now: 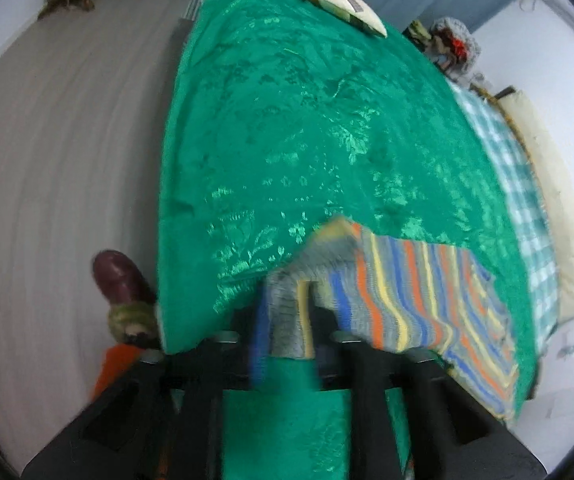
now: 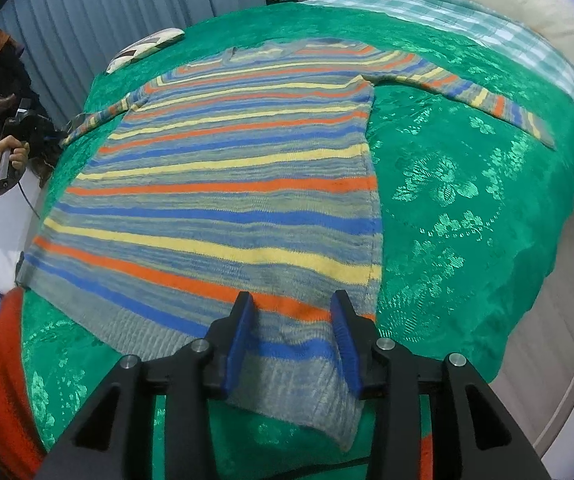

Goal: Fold small clothes
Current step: 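Grasp the other sleeve cuff with the left tool and pull it outward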

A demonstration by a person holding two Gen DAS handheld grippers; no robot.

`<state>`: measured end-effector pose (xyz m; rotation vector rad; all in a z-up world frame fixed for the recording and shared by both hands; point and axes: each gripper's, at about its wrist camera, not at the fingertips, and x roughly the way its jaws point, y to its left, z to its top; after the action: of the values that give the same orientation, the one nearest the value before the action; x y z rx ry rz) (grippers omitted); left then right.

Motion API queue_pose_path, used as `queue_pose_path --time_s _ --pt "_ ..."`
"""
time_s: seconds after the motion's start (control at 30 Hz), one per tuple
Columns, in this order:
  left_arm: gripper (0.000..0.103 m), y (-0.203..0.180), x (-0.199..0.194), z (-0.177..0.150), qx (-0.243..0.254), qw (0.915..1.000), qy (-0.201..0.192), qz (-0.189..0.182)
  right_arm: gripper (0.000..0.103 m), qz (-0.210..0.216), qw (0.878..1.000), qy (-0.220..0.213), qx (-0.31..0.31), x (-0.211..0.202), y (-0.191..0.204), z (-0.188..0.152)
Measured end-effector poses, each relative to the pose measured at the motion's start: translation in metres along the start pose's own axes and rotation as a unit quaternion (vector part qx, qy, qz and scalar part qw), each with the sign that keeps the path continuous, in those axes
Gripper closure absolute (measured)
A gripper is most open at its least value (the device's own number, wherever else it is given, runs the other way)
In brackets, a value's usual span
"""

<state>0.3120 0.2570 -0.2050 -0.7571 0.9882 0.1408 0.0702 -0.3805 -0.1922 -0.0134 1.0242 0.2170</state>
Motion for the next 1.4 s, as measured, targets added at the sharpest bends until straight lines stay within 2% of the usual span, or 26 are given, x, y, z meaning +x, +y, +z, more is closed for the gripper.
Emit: queue_pose_path --time_s 0.03,0.13,0.2,0.27,0.33,0.4,0.43,0.53,0.63,0.7,0.87,0.93,1.0,1.1,1.17,1.27,1.37,1.4 --pt "0.039 0.004 0.0 -0.004 -0.009 0.9998 0.0 -0.015 0.06 -0.002 1.0 0.0 -0.002 0.0 0.001 0.0" --pt "0.039 0.002 0.009 -0.009 0.002 0.9996 0.005 -0.029 0.059 -0.003 1.0 0.0 -0.001 0.001 0.002 0.0" --pt "0.039 -0.004 0.012 -0.008 0.029 0.9995 0.003 -0.013 0.058 -0.003 1.0 0.001 -0.001 0.001 0.003 0.0" --pt "0.039 -0.008 0.013 -0.001 0.036 0.9993 -0.003 -0.011 0.058 -0.004 1.0 0.002 -0.003 0.002 0.003 0.0" --pt "0.039 -0.013 0.021 0.007 0.037 0.9989 0.01 -0.027 0.058 -0.009 1.0 0.004 -0.01 0.002 0.006 0.001" --pt "0.039 -0.024 0.028 0.009 0.063 0.9973 0.028 -0.024 0.057 -0.013 1.0 0.005 -0.014 0.003 0.007 0.001" --pt "0.039 -0.028 0.027 0.01 0.076 0.9966 0.025 -0.022 0.057 -0.014 1.0 0.005 -0.014 0.003 0.008 0.0" --pt "0.036 -0.028 0.027 0.015 0.067 0.997 0.021 -0.033 0.057 -0.017 1.0 0.005 -0.01 0.003 0.008 0.0" --pt "0.036 -0.016 0.018 0.009 0.046 0.9944 0.024 -0.092 0.056 -0.021 1.0 0.006 -0.015 0.004 0.01 0.0" --pt "0.036 -0.016 0.013 -0.001 0.074 0.9881 0.04 -0.129 0.055 -0.023 1.0 0.005 -0.018 0.004 0.011 0.0" --pt "0.036 -0.03 0.003 -0.019 0.133 0.9717 0.069 -0.182 0.053 -0.025 0.999 0.005 -0.025 0.005 0.013 -0.001" --pt "0.03 -0.03 0.003 -0.017 0.14 0.9781 0.052 -0.145 0.053 -0.027 0.999 0.005 -0.027 0.006 0.014 -0.002" --pt "0.029 -0.021 0.009 -0.01 0.11 0.9872 0.041 -0.109 0.052 -0.028 0.999 0.004 -0.027 0.006 0.015 -0.002" --pt "0.029 -0.015 0.014 -0.004 0.094 0.9905 0.038 -0.093 0.052 -0.028 0.999 0.004 -0.027 0.006 0.015 -0.002" --pt "0.029 -0.023 0.016 -0.005 0.12 0.9887 0.04 -0.08 0.052 -0.029 0.999 0.004 -0.028 0.006 0.015 -0.002" --pt "0.028 -0.045 0.011 -0.016 0.195 0.9795 0.024 -0.044 0.052 -0.029 0.999 0.006 -0.03 0.006 0.015 -0.002" --pt "0.019 -0.062 0.012 -0.025 0.257 0.9655 0.026 -0.029 0.051 -0.03 0.999 0.006 -0.029 0.007 0.015 -0.002" --pt "0.019 -0.069 0.02 -0.027 0.282 0.9589 0.032 -0.006 0.05 -0.03 0.999 0.006 -0.029 0.007 0.016 -0.002"
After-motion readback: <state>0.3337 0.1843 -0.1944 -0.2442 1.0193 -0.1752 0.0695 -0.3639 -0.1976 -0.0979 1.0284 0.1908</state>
